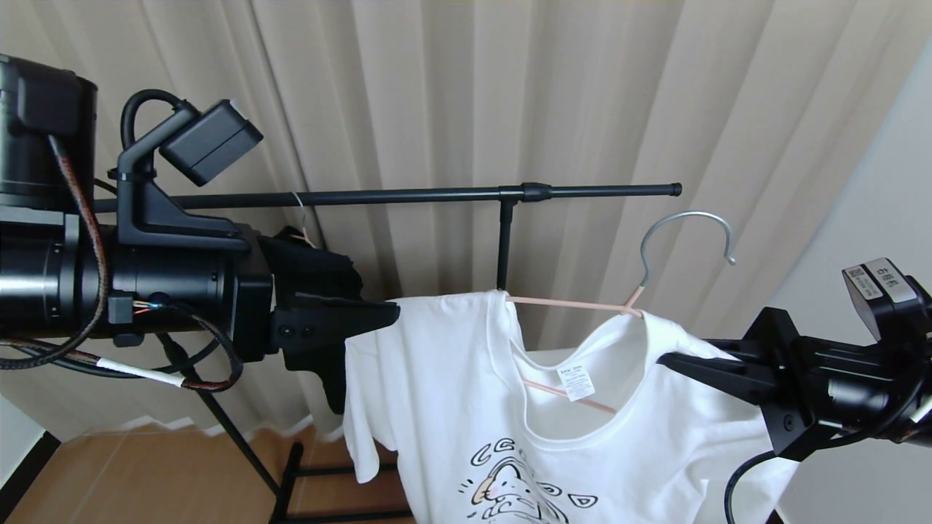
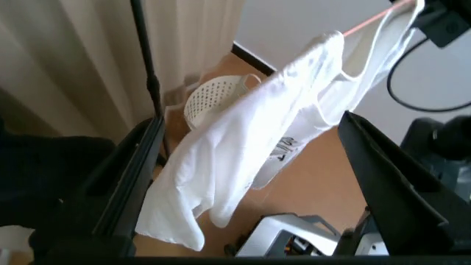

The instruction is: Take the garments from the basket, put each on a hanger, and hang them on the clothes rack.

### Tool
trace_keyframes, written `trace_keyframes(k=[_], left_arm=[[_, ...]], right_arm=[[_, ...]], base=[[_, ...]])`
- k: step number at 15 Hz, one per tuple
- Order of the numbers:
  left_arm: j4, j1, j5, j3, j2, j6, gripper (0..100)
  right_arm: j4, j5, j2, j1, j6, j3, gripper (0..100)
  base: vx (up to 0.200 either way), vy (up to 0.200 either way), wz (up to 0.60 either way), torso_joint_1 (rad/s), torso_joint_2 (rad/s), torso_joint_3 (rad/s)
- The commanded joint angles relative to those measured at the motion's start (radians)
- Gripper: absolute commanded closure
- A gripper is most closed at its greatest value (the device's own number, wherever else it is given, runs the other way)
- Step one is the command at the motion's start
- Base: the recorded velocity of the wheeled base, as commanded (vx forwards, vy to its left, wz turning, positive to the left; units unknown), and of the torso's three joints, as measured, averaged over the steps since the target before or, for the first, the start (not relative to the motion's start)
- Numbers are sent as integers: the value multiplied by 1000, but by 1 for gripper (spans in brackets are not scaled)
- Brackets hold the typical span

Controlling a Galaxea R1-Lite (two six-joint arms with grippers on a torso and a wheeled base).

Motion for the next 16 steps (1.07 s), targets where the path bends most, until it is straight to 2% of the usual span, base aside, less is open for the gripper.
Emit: trace_keyframes(k=[1,4,6,10,16], left_arm=[[32,-27,-4,-61,46,22,0],[153,-48,-6,-184,128,152,0],[248,-54,-33,-268,181,260,0],[296,-70,-73,-362,259,363,0],[325,-113,-76,-446,360,450,0]], right_arm=[[-2,1,9,0,-1,0,100],[0,1,11,0,-1,2,100],[0,1,12,0,-3,3,100],[0,1,12,0,-5,3,100],[0,1,9,0,-5,8,100]], base=[[0,0,0,0,0,0],[0,0,0,0,0,0],[0,0,0,0,0,0],[0,0,0,0,0,0],[0,0,0,0,0,0]])
